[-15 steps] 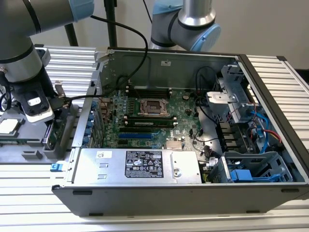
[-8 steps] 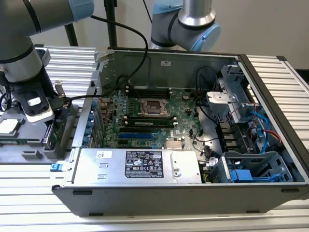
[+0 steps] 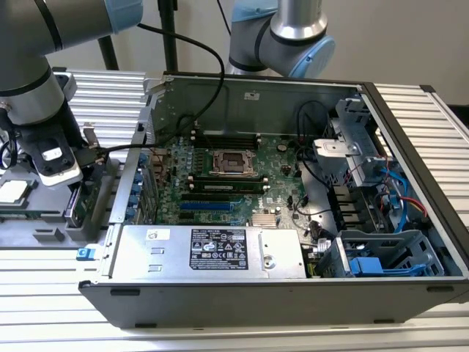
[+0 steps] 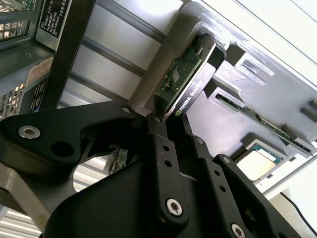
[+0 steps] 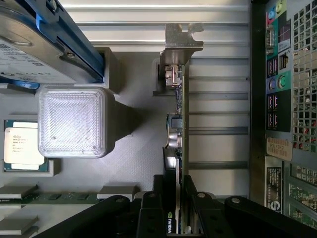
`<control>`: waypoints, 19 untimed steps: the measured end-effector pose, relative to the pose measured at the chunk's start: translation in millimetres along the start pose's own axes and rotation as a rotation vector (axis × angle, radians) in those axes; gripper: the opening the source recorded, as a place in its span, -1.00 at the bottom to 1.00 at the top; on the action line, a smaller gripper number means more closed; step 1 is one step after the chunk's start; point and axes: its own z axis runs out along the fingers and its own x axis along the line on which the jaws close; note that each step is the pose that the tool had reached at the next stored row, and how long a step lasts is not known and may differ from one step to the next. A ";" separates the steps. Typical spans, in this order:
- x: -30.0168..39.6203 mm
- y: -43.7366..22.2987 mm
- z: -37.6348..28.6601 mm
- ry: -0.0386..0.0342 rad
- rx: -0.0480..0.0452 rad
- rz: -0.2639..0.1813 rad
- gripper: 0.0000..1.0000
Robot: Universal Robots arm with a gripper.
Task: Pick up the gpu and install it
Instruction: 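Pick up the gpu and move the gpu toward the slot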
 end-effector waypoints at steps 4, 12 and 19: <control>0.0 0.0 0.2 -0.0001 -0.0001 0.000 -1.00; -0.1 0.2 -2.3 -0.0002 -0.0002 0.000 -1.00; -0.1 0.4 -6.7 -0.0001 -0.0001 0.000 -1.00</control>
